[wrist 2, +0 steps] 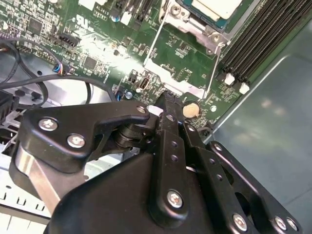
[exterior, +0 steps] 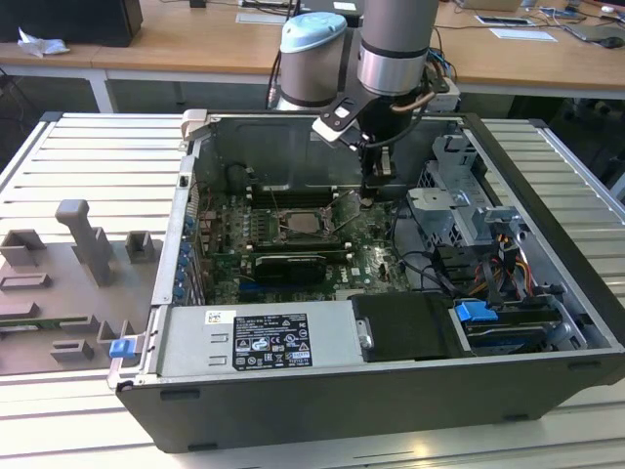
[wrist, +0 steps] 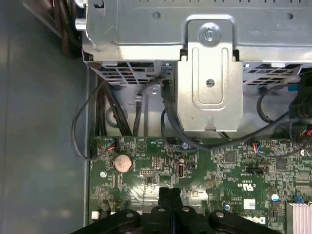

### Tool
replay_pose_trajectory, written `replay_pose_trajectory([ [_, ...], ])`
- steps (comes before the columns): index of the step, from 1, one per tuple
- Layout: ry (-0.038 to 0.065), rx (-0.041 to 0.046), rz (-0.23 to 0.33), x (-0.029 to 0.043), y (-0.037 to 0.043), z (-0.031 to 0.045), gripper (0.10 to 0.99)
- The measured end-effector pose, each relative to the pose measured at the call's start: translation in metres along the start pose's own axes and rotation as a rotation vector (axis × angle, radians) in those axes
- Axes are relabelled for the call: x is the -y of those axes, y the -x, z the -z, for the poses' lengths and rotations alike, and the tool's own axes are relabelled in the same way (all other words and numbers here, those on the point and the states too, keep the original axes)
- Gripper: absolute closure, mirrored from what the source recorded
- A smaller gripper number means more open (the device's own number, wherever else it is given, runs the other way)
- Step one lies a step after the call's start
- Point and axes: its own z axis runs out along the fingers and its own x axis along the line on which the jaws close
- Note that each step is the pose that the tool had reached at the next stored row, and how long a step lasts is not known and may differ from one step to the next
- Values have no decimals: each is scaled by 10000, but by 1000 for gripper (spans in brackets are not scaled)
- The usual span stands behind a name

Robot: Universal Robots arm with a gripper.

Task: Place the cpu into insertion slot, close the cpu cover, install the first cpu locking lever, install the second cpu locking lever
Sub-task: 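Close the cpu cover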

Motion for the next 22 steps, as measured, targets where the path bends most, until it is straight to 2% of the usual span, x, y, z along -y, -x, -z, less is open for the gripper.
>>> replay_pose_trajectory([
  [6, -7, -1, 0, -33, 1, -69, 980],
  [9, -48, 3, 0, -33, 2, -80, 980],
  [10, -103, 0, -1, -33, 2, -81, 980],
  [12, -314, -3, -4, -33, 1, -81, 980],
  [13, -451, -4, -6, -33, 1, -81, 980],
  [14, -533, -3, -7, -33, 1, -81, 980],
  [17, -565, -6, -8, -7, 0, -80, 980],
  [19, -565, -4, -8, 35, 0, -77, 980],
  [22, -565, -4, -9, 136, -1, -73, 980],
])
